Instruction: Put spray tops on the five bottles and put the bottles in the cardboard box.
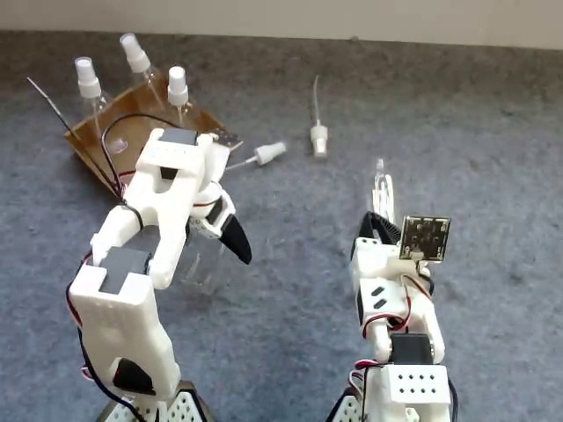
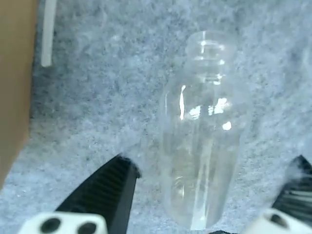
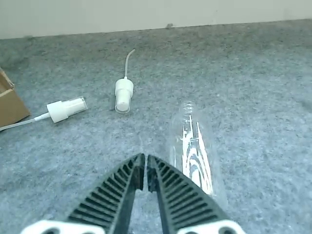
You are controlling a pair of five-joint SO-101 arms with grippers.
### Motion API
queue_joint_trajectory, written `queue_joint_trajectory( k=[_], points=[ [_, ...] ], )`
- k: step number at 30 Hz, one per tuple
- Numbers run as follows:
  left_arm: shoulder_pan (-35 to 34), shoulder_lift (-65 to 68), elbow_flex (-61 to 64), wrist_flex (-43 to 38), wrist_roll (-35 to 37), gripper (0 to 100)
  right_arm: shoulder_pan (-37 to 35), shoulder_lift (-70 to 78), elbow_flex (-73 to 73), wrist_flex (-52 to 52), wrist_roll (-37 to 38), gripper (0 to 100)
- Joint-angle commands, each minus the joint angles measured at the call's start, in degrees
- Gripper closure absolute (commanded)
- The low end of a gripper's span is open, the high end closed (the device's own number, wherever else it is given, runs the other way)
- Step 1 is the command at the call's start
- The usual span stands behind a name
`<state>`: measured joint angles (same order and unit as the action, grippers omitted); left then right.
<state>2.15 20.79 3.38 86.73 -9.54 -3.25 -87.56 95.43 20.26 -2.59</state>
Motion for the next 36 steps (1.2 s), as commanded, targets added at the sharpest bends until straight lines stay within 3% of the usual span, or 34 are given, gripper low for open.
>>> queue_joint_trajectory(
  k=[1, 17, 31, 36],
  points=[
    [0.5, -0.6, 2.0, -2.6, -0.4, 61, 0.3, -0.6, 0.0, -1.5, -0.3, 99.3],
    [1.5, -0.6, 2.9, -8.0, -0.7, 89, 0.2, -0.6, 0.0, -1.5, -0.3, 99.3],
    [1.5, -8.5, 0.0, -7.4, -0.4, 89, 0.2, -0.6, 0.0, -1.5, -0.3, 99.3],
    [5.4, -16.0, 1.5, -3.7, -0.4, 89, -0.6, -0.6, 0.0, -1.5, -0.3, 99.3]
  ],
)
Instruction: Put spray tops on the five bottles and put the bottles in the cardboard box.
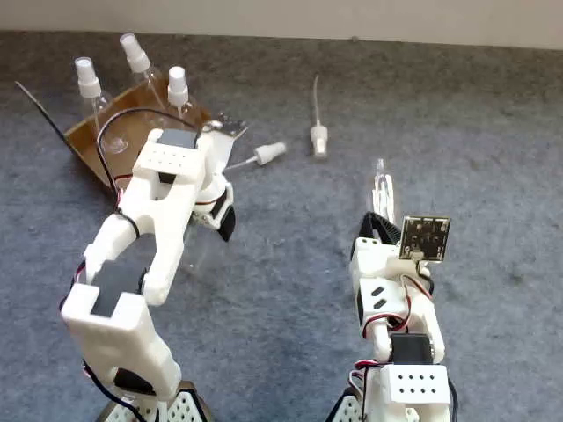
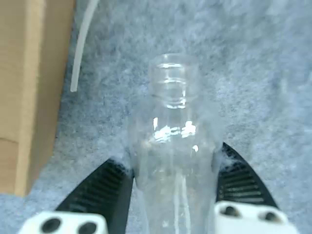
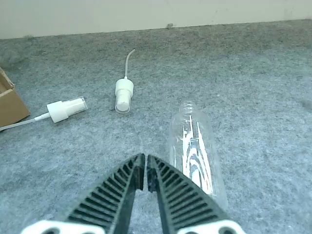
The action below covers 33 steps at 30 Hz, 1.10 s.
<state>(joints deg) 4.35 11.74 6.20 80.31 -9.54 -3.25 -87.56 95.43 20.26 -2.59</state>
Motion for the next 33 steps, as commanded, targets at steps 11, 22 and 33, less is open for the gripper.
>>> queue_joint_trajectory(
  k=[11, 22, 33],
  points=[
    [7.2, -22.5, 0.2, 8.3, -0.3, 89, -2.9, -0.6, 0.0, -1.5, -0.2, 99.3],
    [7.0, -48.5, 15.9, 3.9, -0.2, 89, -2.9, -0.6, 0.0, -1.3, -0.2, 99.2],
    [6.8, -62.5, 40.3, -19.6, 14.4, 89, -2.9, -0.1, -8.2, 11.2, 2.6, 99.1]
  ],
)
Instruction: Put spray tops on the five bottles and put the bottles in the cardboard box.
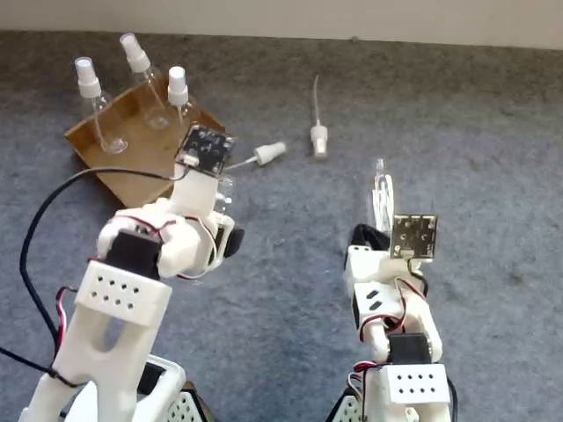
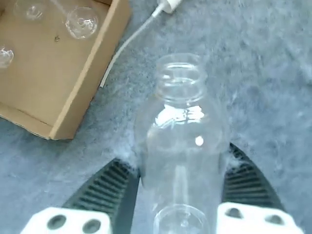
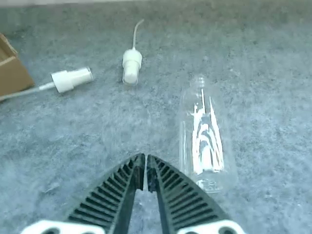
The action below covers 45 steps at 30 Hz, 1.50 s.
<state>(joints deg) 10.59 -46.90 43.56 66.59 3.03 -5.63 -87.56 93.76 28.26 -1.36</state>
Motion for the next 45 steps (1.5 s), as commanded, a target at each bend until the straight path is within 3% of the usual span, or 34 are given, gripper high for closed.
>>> queue_joint_trajectory(
  k=[1, 9, 14, 21, 30, 38, 45],
  points=[
    [0.6, -4.9, 4.6, -7.6, 1.9, 89, -0.6, -0.1, -8.0, 4.4, 1.4, 99.1],
    [0.5, -15.6, 14.2, -10.2, 2.2, 89, -8.8, 0.0, -19.0, 11.1, 1.4, 99.1],
    [-0.5, -21.8, 17.0, -10.3, 2.3, 89, -10.0, 3.7, -27.1, 13.8, 1.4, 99.1],
    [-8.7, -25.2, 19.2, -13.3, 2.4, 89, -11.2, 28.3, -43.8, 14.4, 1.4, 99.1],
    [-11.4, -25.5, 23.4, -17.4, 2.4, 89, -14.9, 56.4, -62.6, 14.5, 1.2, 99.1],
    [-18.2, -25.5, 23.3, -17.6, 5.4, 89, -14.9, 76.1, -77.4, 14.5, -10.1, 99.1],
    [-19.4, -25.5, 23.3, -17.6, 6.8, 89, -14.9, 93.0, -92.4, 14.5, -21.1, 99.1]
  ],
)
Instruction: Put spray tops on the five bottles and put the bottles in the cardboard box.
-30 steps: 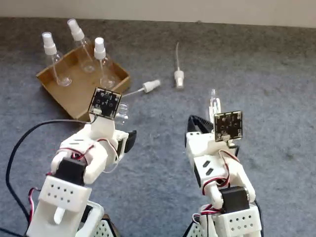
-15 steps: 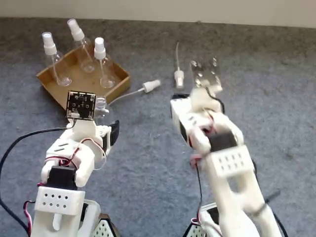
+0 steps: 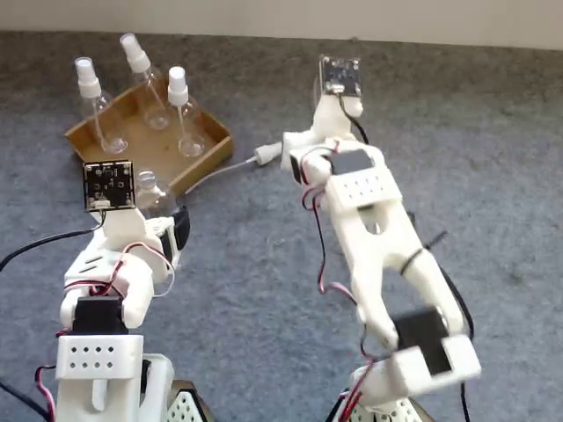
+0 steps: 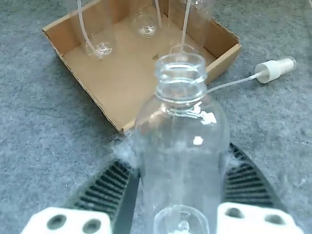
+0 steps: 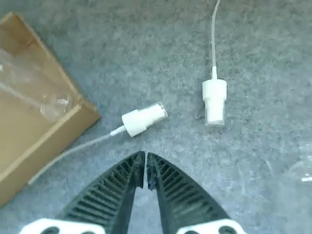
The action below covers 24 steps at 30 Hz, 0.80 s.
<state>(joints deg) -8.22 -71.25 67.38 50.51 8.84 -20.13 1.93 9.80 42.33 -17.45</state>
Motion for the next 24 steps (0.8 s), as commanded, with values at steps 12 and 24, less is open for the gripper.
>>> queue_joint_trajectory(
  k=[12, 24],
  points=[
    [-0.6, -1.1, -0.3, -1.5, 1.0, 89, -4.9, 24.3, -32.8, 8.7, -13.7, 80.2],
    [-0.5, -1.1, -0.3, -1.5, 0.9, 89, -4.9, 48.6, -62.6, 16.4, -13.8, 80.2]
  ],
)
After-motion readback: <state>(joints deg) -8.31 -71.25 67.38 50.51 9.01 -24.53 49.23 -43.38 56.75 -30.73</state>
